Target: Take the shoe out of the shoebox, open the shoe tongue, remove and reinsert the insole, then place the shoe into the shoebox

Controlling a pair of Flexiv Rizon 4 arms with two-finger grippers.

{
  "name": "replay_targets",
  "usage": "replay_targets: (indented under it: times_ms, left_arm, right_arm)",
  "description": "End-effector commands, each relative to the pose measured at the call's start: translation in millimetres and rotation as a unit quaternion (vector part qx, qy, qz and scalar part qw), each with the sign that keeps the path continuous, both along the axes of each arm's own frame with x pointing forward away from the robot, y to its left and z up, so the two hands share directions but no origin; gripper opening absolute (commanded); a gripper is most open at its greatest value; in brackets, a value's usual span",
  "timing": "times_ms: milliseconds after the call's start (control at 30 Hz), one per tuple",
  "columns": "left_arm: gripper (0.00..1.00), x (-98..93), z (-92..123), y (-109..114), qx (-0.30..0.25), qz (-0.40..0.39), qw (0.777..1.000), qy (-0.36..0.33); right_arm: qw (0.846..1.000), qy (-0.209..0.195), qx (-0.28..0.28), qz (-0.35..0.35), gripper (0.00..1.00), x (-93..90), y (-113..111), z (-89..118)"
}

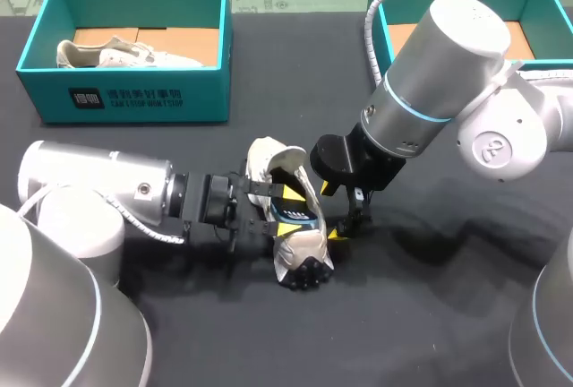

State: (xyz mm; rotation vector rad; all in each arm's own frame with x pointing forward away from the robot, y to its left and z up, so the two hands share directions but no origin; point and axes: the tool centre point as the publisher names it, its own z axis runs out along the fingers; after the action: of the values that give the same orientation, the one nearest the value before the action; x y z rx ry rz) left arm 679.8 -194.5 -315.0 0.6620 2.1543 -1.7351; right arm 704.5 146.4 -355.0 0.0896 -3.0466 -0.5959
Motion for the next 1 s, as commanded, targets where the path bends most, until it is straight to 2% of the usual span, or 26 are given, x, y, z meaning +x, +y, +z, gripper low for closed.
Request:
replay_targets:
  times_ms: [33, 300, 567, 767, 1000]
  left_arm:
    - [0.42, 2.8, 6.4, 0.5, 0.021, -0.016, 1.000, 0.006]
    - [0.43, 4.2, -3.0, 1.6, 0.051, -0.055, 0.997, 0.034]
    - [0.44, 0.4, -7.6, 8.5, 0.099, -0.089, 0.990, 0.038]
    - [0.45, -1.5, -0.3, 16.7, 0.124, -0.110, 0.986, 0.032]
    - [0.46, -9.5, 11.5, 33.5, 0.169, -0.137, 0.976, 0.027]
  right_arm:
    - [1.000, -0.001, -0.001, 0.000, 1.00, -0.6, 0.6, -0.8]
    - [1.000, -0.001, -0.001, 0.000, 1.00, -0.6, 0.6, -0.8]
    - [1.000, -0.003, -0.020, -0.023, 1.00, -5.1, -41.8, 16.3]
    - [0.999, -0.007, -0.034, -0.026, 1.00, -6.0, -67.2, 29.8]
    - [0.999, -0.001, -0.042, -0.033, 1.00, -7.8, -90.1, 35.1]
